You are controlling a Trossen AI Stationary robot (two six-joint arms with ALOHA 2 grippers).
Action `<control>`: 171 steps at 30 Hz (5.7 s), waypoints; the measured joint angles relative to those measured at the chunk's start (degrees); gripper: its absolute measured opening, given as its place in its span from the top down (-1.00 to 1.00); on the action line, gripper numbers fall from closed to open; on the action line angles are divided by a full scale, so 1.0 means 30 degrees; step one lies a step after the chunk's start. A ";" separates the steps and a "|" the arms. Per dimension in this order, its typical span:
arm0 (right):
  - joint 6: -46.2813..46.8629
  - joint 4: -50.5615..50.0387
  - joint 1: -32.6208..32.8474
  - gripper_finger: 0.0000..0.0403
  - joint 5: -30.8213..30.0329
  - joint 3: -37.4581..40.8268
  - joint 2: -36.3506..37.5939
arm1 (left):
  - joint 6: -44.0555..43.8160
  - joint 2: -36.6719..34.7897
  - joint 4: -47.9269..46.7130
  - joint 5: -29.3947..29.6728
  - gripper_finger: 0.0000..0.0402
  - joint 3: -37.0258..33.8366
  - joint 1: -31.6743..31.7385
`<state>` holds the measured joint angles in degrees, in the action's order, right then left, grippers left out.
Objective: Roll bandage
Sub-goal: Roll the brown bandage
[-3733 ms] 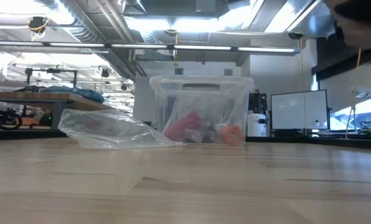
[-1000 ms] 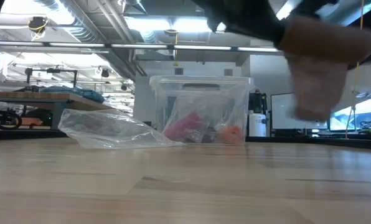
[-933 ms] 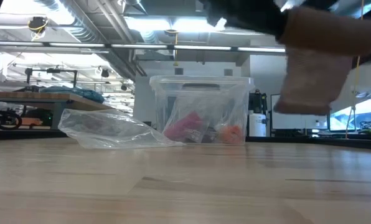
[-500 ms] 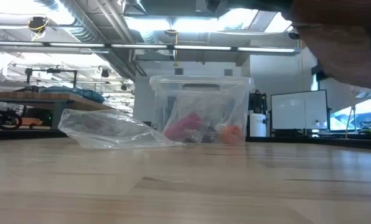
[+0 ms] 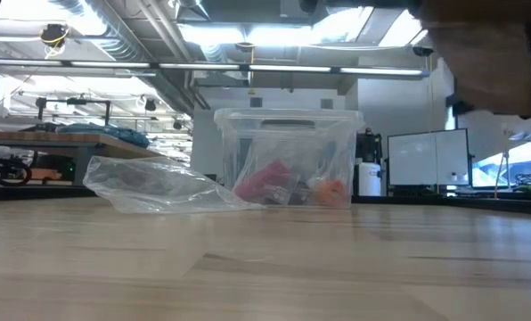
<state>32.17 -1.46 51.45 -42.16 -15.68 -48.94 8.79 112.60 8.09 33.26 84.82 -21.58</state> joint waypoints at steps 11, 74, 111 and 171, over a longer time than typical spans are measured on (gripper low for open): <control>0.1260 0.2038 -0.0032 -0.33 -0.2001 0.0655 -0.0294 | 0.0200 0.0000 0.1756 -0.1609 0.99 0.0000 0.0012; -0.0469 -0.0325 -0.0025 -0.16 0.3056 0.0444 0.4855 | 0.0075 -0.0357 0.2467 -0.1989 0.99 0.0007 -0.0175; -0.6946 0.8703 -0.0018 0.97 -0.0810 0.0407 -0.0660 | 0.0016 -0.0321 0.7575 -1.0171 0.99 0.0000 0.0211; -0.2800 0.5717 -0.0032 0.40 0.1418 -0.2507 -0.1896 | 0.7105 -0.0321 0.5358 0.3869 0.99 0.0000 -0.0148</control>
<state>23.77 15.69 51.35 -37.91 -23.20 -54.62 30.10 111.63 24.16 44.86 84.82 -22.03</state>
